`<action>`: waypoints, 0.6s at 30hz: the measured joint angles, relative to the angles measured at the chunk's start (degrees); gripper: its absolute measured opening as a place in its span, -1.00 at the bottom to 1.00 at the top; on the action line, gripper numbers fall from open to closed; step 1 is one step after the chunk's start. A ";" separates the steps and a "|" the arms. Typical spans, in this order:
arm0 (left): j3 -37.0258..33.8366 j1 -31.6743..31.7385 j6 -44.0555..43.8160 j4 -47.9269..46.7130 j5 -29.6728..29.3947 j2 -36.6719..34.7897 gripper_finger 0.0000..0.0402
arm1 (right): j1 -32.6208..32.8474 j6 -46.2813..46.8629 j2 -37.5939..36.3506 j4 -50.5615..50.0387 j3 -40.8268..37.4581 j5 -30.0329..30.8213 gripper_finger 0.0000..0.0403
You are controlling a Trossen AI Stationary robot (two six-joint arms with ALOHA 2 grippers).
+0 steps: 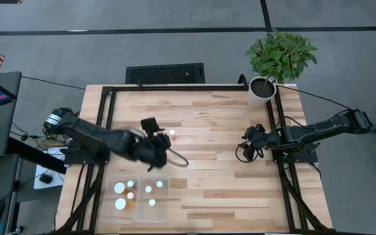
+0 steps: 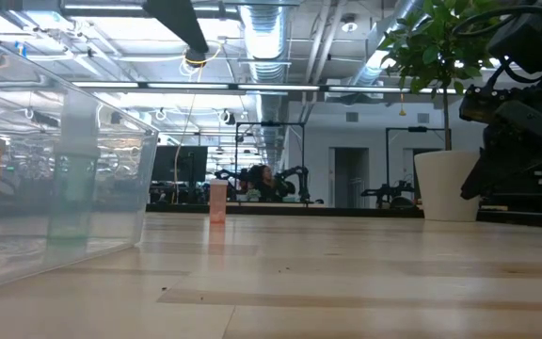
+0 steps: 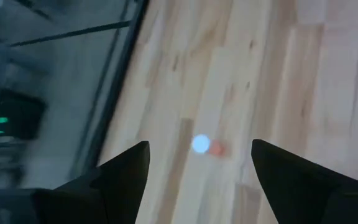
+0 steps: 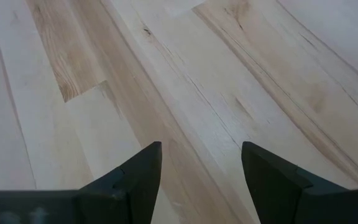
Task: Pick and place medicine bottles into bin by pill shape (circle, oval)
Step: Put the red pill bottle into the right transparent bin
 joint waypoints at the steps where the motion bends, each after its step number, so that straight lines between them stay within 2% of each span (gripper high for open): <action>1: -1.99 1.92 2.21 3.75 2.32 -1.53 0.37 | 0.00 0.00 0.00 0.00 0.00 0.00 0.16; 5: -11.13 10.40 11.49 20.40 12.95 -5.53 0.37 | -0.02 0.02 0.00 0.02 0.00 0.00 0.16; 9: -18.56 18.05 17.42 32.51 21.59 -5.98 0.37 | -0.01 0.03 0.00 0.03 0.00 0.00 0.16; 13: -22.85 24.48 18.30 37.76 30.36 -4.80 0.37 | -0.01 0.04 0.00 0.09 0.00 0.02 0.16; 18: -24.01 27.72 19.49 39.25 32.94 -2.25 0.37 | -0.02 0.02 0.00 0.13 -0.02 0.07 0.16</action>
